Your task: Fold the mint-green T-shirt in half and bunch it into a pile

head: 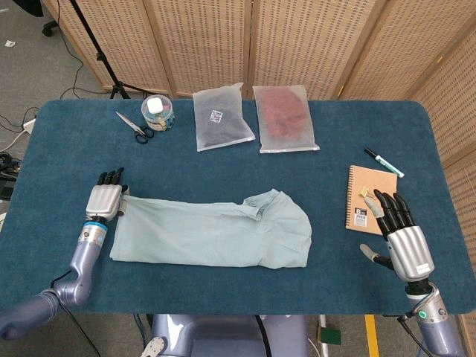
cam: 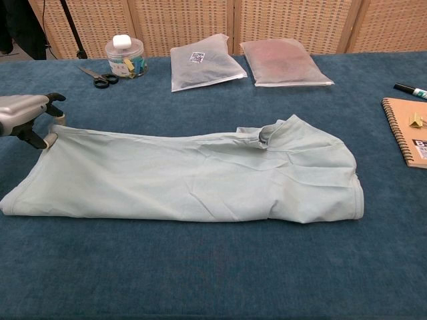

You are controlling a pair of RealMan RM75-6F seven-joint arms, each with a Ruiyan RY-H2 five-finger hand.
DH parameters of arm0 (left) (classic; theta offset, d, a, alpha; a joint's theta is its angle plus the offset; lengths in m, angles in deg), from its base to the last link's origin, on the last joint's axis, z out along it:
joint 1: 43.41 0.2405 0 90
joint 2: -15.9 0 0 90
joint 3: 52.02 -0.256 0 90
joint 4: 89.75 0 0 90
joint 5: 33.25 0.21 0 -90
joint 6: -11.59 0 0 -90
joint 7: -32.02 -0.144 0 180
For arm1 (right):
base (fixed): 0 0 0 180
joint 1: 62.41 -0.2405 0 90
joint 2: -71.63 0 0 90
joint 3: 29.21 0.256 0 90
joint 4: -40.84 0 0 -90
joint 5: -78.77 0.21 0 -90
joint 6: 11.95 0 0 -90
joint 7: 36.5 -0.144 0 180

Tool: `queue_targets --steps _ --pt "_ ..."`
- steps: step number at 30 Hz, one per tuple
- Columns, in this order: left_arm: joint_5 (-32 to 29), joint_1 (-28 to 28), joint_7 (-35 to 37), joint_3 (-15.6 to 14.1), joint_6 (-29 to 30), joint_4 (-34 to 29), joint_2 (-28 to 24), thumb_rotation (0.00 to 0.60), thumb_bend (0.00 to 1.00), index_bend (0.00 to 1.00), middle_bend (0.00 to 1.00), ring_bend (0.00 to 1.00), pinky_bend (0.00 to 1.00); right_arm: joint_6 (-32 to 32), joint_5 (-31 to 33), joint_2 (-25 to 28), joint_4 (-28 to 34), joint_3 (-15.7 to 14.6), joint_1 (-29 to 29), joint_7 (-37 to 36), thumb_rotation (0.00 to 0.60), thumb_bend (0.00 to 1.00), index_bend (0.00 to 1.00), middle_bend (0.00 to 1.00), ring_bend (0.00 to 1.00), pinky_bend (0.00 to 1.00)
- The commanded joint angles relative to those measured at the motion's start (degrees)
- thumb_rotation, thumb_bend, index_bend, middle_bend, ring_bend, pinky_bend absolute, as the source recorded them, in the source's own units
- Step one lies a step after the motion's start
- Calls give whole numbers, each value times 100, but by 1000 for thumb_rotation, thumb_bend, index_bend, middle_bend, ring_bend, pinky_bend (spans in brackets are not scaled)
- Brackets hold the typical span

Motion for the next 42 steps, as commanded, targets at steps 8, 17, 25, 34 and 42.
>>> queue_targets --steps 8,17,25,34,42 --pt "-113 73 2 70 -206 333 -356 600 567 789 0 0 0 -16 -29 1 17 1 8 -3 600 93 0 0 0 0" --pt "-264 70 638 200 -1081 1628 -672 600 585 790 0 0 0 -56 -45 -9 30 -4 9 46 600 93 0 0 0 0" --pt "33 -36 1933 286 -1953 2859 -613 600 611 799 0 0 0 -90 -31 -26 23 14 2 69 600 93 0 0 0 0" --pt "862 -5 2901 56 -1644 2752 -648 600 614 800 0 0 0 -77 -34 9 57 25 16 17 600 93 0 0 0 0" --pt "1580 322 3022 -56 -186 512 -1635 600 613 800 0 0 0 -16 -62 77 121 37 39 -72 600 93 0 0 0 0"
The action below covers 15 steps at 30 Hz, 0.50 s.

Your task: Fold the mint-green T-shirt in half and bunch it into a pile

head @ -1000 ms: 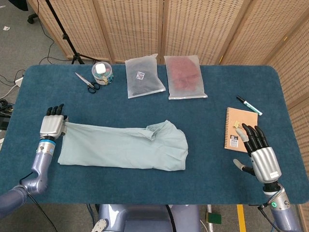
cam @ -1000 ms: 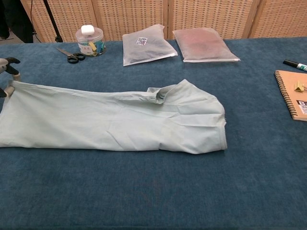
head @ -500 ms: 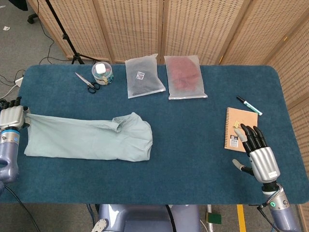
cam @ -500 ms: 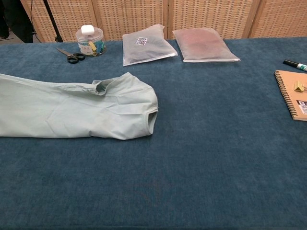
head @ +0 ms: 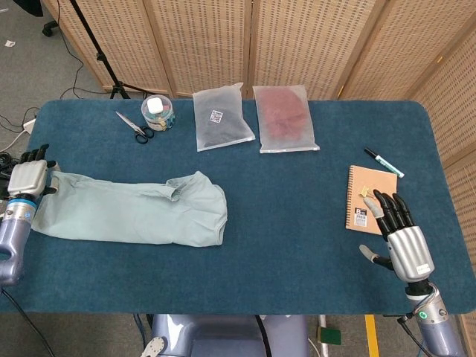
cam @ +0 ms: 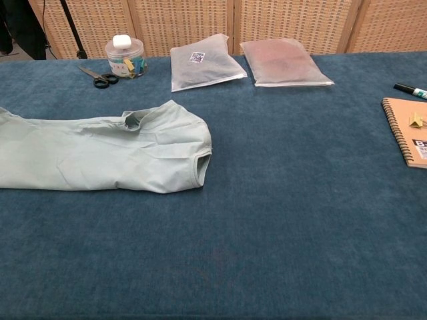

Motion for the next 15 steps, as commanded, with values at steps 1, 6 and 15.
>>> queue_targets --steps 1,6,15 --pt "544 220 36 -71 1034 -1581 -740 600 613 800 0 0 0 14 -3 19 14 8 4 -26 600 93 0 0 0 0" --pt "689 198 -423 13 1442 -2937 -1197 600 614 800 0 0 0 17 16 51 24 25 12 -85 600 93 0 0 0 0" --pt "474 -94 -1609 190 1495 -4141 -1256 600 613 800 0 0 0 10 39 94 43 43 17 -167 600 93 0 0 0 0"
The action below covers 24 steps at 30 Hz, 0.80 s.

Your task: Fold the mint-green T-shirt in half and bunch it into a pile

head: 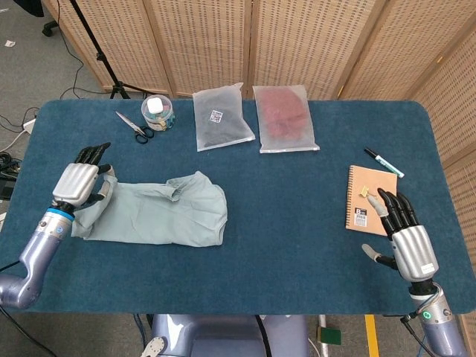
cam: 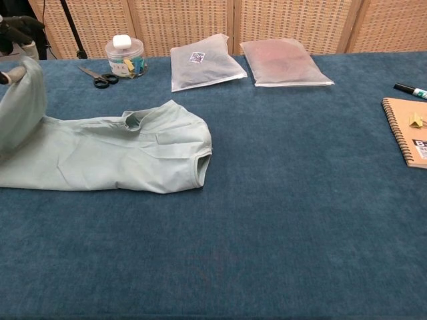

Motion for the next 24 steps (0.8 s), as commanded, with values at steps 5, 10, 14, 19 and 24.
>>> queue_targets --steps 5,10,14,19,24 --pt "-411 -465 -1185 246 -48 -634 226 600 612 800 0 0 0 -20 7 22 17 8 -5 -29 600 94 0 0 0 0" --pt "-691 -821 -1680 337 -241 -641 630 600 612 800 0 0 0 -31 46 35 20 29 -1 -62 600 92 0 0 0 0" --pt "-928 -1047 -1992 391 -329 -618 917 600 610 800 0 0 0 -56 75 47 14 44 -7 -99 600 93 0 0 0 0" --pt "-1223 -1292 -2383 439 -392 -526 1199 600 608 800 0 0 0 -79 95 54 2 52 -11 -135 600 93 0 0 0 0" --pt "-1641 -1522 -2797 481 -450 -305 1485 600 608 800 0 0 0 -91 106 57 -4 58 -12 -154 600 92 0 0 0 0"
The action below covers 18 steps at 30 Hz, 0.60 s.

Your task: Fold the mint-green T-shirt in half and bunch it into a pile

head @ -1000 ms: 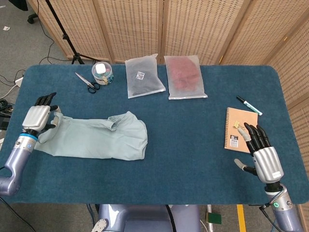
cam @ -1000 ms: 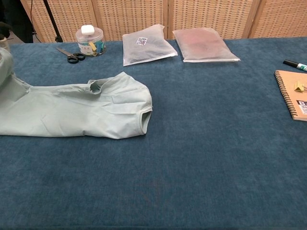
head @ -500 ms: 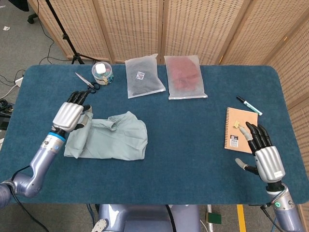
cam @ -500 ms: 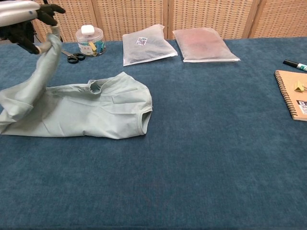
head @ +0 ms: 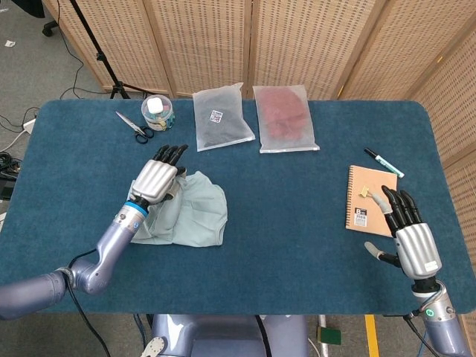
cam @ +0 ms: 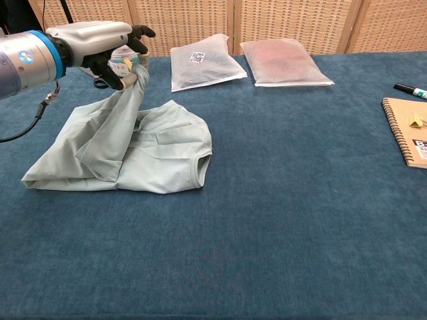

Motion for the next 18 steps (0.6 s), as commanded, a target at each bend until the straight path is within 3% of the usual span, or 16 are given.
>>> queue_targets --steps 1,8,18 --pt "-335 -200 -302 44 -56 234 247 600 608 800 0 0 0 -5 4 2 0 1 0 -9 600 92 0 0 0 0" --pt "-836 -471 -617 42 -192 798 670 600 606 800 0 0 0 -29 22 5 -8 10 -6 -36 600 92 0 0 0 0" --pt "-686 -750 -285 25 -377 1560 1262 600 592 800 0 0 0 -77 65 -3 -38 27 -18 -56 600 93 0 0 0 0"
